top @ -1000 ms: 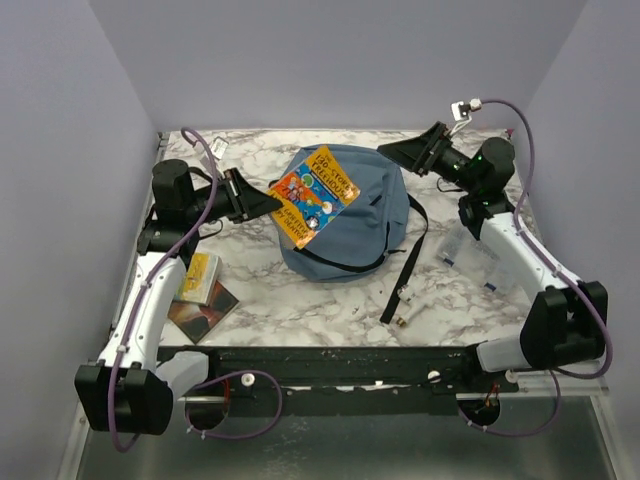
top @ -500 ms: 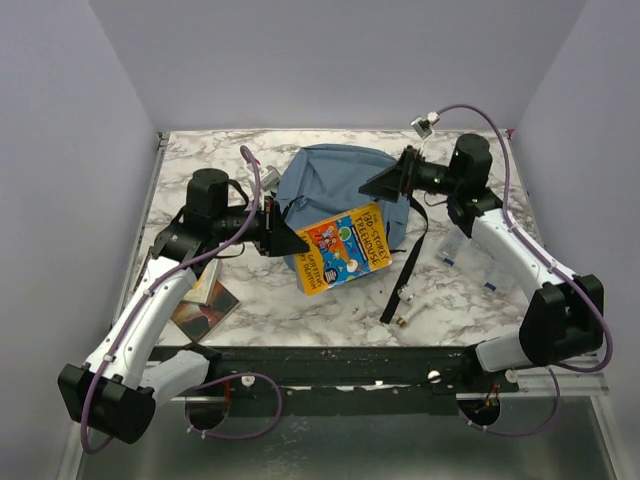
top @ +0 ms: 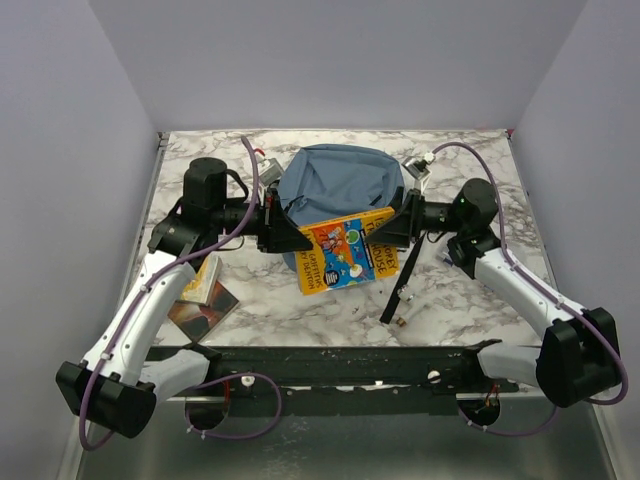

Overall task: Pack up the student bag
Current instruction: Pick up the book at the corner of the board.

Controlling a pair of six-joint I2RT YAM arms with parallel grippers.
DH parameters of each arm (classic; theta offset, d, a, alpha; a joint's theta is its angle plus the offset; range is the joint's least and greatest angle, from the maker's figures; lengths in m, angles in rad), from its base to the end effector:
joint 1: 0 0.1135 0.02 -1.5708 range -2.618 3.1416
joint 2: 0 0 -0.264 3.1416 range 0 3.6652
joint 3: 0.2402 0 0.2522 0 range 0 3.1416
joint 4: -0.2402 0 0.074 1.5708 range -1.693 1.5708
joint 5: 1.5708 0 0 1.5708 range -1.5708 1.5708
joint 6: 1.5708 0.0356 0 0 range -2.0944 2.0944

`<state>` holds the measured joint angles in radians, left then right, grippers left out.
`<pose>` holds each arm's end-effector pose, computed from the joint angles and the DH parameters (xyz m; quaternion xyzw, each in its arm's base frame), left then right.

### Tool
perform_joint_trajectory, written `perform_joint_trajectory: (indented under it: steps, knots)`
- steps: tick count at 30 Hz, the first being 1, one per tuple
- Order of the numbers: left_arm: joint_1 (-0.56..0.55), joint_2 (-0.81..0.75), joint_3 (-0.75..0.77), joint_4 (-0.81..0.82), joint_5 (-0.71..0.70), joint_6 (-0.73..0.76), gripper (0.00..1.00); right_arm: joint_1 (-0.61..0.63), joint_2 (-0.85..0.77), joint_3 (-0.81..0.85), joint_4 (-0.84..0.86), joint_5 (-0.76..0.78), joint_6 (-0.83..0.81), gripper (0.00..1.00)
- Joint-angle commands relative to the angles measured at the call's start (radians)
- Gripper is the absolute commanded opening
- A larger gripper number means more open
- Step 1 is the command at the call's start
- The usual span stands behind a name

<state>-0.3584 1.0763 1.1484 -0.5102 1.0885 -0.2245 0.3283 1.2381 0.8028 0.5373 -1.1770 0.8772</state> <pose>0.1918 -0.1055 0.3850 0.3255 0.7017 -0.5504 0.3141 0.2435 0.1177 0.3231 -0.2455 0.6482 0.6564 0.2977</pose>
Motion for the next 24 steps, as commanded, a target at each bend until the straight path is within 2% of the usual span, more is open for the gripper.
perform_joint_trajectory:
  steps: [1,3,4,5,8,9,11,13,16,17,22,24]
  knots:
    - [0.008,0.013,0.056,0.106,0.092,-0.052,0.0,0.008,-0.037,-0.07,0.223,-0.066,0.164,0.79]
    - [0.014,0.02,0.063,0.131,0.122,-0.084,0.0,0.009,-0.03,-0.098,0.331,-0.061,0.244,0.73]
    - [0.018,0.022,0.066,0.146,0.127,-0.1,0.0,0.008,-0.02,-0.108,0.402,-0.061,0.296,0.66]
    - [0.02,0.025,0.069,0.161,0.122,-0.123,0.0,0.009,-0.004,-0.118,0.47,-0.059,0.344,0.53]
    - [0.027,0.047,0.084,0.179,0.059,-0.201,0.0,0.008,0.066,-0.139,0.789,-0.04,0.576,0.28]
    - [0.028,0.054,0.087,0.179,0.009,-0.249,0.08,0.008,0.103,-0.137,0.893,-0.026,0.657,0.16]
    - [0.032,0.065,0.079,0.183,-0.029,-0.327,0.29,0.007,0.179,-0.122,1.075,0.014,0.801,0.01]
    - [0.032,0.052,0.034,0.233,-0.051,-0.41,0.45,0.007,0.259,-0.103,1.244,0.077,0.94,0.01]
    - [0.031,0.001,-0.104,0.432,-0.034,-0.588,0.55,0.007,0.293,-0.077,1.235,0.132,0.93,0.01]
    - [0.03,-0.013,-0.139,0.491,-0.031,-0.631,0.57,0.008,0.294,-0.068,1.217,0.145,0.91,0.01]
    - [0.018,-0.041,-0.232,0.516,-0.075,-0.668,0.58,0.007,0.266,-0.034,0.954,0.174,0.762,0.01]
    - [0.011,-0.038,-0.232,0.535,-0.087,-0.673,0.52,0.007,0.252,-0.032,0.893,0.174,0.718,0.01]
